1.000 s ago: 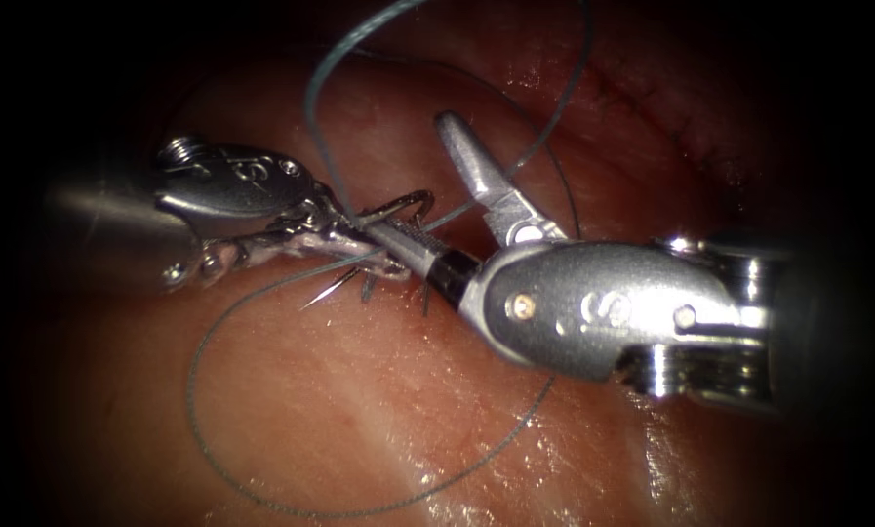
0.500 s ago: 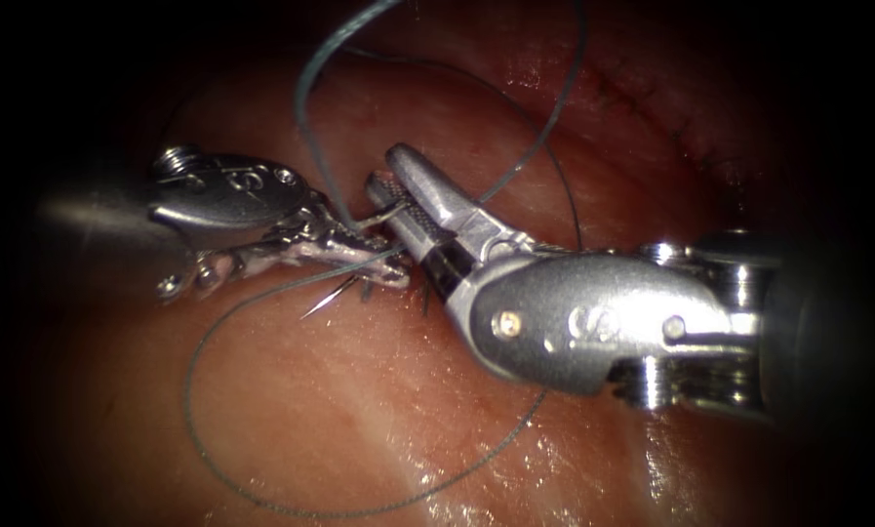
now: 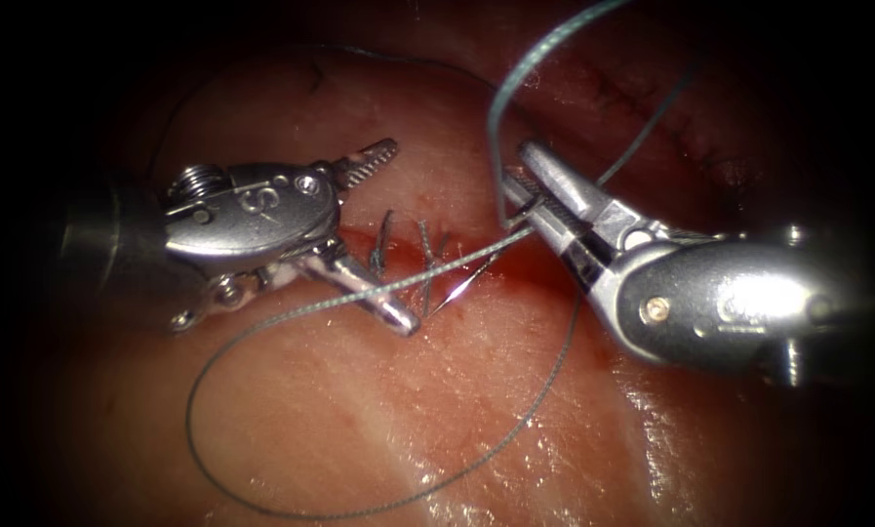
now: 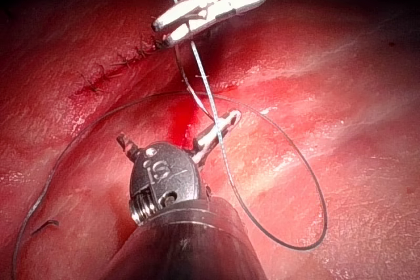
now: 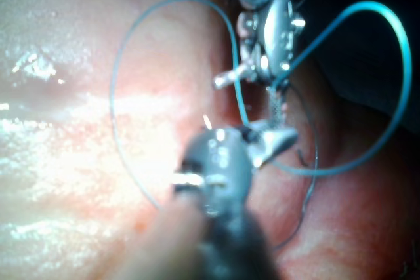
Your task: Wound Closure
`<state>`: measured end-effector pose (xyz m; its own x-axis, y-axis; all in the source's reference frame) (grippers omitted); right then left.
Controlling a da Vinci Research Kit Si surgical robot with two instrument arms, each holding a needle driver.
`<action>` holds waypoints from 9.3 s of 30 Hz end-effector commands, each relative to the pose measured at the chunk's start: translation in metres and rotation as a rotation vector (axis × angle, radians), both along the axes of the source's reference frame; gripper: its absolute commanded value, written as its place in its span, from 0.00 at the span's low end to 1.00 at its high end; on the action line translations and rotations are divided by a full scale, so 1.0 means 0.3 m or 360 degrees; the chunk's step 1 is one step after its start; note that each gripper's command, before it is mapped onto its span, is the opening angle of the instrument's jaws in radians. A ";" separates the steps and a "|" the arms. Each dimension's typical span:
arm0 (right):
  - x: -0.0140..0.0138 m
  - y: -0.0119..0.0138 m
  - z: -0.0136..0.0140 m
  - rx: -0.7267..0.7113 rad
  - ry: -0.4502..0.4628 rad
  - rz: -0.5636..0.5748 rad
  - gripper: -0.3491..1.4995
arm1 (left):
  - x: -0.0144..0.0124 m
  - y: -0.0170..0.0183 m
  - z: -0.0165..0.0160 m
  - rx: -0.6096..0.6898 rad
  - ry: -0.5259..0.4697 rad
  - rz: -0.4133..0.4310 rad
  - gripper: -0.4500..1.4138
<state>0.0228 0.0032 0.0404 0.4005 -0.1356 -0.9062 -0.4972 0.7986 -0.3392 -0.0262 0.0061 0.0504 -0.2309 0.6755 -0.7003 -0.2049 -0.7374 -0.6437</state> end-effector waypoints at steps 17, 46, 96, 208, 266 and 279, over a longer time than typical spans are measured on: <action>-0.0174 0.0071 0.0210 -0.0117 0.0184 -0.0309 0.00 | -0.0147 -0.035 0.012 -0.0248 0.0051 -0.0023 0.88; -0.0086 0.0065 0.0325 -0.0587 0.0187 -0.0663 0.00 | -0.0238 -0.039 0.031 -0.0113 0.0432 0.0260 0.60; -0.0002 -0.0040 0.0454 -0.0977 0.0014 -0.0786 0.00 | -0.0180 -0.037 0.035 -0.0006 0.0448 0.0253 0.55; -0.0002 0.0189 0.0451 -0.0155 0.0618 -0.0786 0.00 | -0.0135 -0.036 0.043 0.0013 0.0494 0.0269 0.51; -0.0009 0.0157 0.0490 0.1056 0.1030 -0.0398 0.00 | -0.0172 -0.042 0.038 -0.0025 0.0663 0.0233 0.53; -0.0002 0.0109 0.0516 0.1390 0.1202 -0.0401 0.00 | -0.0175 -0.044 0.037 -0.0036 0.0691 0.0223 0.54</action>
